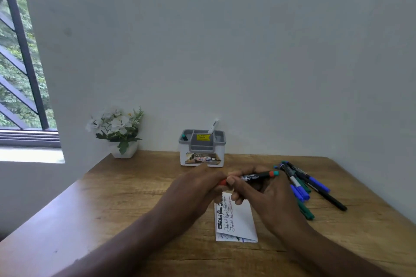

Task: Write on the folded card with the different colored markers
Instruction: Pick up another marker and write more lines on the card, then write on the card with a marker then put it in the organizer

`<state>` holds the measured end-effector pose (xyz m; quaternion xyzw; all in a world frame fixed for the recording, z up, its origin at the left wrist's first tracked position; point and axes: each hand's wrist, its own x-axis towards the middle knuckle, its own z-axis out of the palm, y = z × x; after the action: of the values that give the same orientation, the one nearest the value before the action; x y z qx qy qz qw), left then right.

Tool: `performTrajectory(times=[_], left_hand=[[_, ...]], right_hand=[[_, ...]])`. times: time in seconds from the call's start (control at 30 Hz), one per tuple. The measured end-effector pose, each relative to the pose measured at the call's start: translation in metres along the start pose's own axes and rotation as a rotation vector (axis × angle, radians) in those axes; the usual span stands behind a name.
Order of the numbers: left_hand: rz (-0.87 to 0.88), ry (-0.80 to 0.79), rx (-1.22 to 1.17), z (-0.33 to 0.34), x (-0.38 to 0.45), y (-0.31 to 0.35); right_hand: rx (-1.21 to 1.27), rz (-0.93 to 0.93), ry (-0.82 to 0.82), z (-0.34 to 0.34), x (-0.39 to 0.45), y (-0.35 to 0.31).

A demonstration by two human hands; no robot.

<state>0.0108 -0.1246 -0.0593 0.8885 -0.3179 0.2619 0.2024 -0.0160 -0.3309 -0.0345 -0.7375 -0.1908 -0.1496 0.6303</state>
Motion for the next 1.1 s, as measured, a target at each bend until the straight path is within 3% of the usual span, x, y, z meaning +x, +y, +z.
performTrajectory(times=[0.23, 0.57, 0.73, 0.83, 0.93, 1.1], left_hand=[[-0.012, 0.075, 0.137, 0.005, 0.011, 0.011], [-0.339, 0.365, -0.105, -0.014, 0.098, -0.047], [-0.442, 0.361, -0.090, -0.004, 0.154, -0.076], [-0.480, 0.280, -0.009, 0.007, 0.167, -0.088], [-0.488, 0.181, 0.094, 0.020, 0.162, -0.093], [-0.487, 0.157, 0.076, 0.024, 0.140, -0.089]], right_hand=[[-0.116, 0.043, 0.014, -0.004, 0.001, 0.005], [-0.777, -0.036, 0.111, -0.051, 0.038, 0.032], [-0.810, -0.066, 0.121, -0.067, 0.047, 0.036], [-0.855, -0.059, 0.096, -0.069, 0.049, 0.037], [-1.007, 0.037, 0.038, -0.075, 0.051, 0.032], [-1.203, 0.167, -0.116, -0.080, 0.053, 0.030]])
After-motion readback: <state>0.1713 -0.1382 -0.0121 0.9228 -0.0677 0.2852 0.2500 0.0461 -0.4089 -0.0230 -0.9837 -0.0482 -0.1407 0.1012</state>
